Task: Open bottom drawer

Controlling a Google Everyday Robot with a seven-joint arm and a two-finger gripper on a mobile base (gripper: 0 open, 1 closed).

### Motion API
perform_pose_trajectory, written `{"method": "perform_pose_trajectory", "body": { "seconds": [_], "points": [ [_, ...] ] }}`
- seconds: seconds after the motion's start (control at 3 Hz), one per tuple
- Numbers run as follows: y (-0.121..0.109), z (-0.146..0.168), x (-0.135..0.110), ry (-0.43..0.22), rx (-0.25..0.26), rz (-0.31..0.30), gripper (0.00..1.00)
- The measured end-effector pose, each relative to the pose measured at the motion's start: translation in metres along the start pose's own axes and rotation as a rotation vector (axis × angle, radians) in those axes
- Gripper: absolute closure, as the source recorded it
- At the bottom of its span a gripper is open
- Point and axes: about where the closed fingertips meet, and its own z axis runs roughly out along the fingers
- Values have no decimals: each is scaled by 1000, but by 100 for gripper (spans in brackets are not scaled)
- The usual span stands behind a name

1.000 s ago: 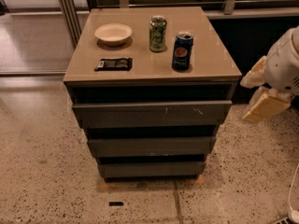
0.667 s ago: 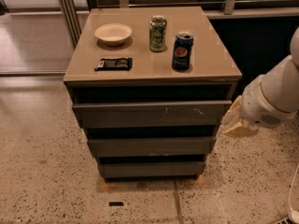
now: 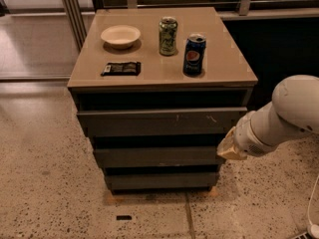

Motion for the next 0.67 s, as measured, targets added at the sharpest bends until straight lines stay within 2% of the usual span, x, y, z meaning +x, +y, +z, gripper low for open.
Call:
{"method": "perform_pose_trajectory", "body": {
  "seconds": [0.33, 0.67],
  "points": [
    [0, -1, 0, 0, 2, -1, 100],
    [3, 31, 12, -20, 10, -40, 100]
  ]
}}
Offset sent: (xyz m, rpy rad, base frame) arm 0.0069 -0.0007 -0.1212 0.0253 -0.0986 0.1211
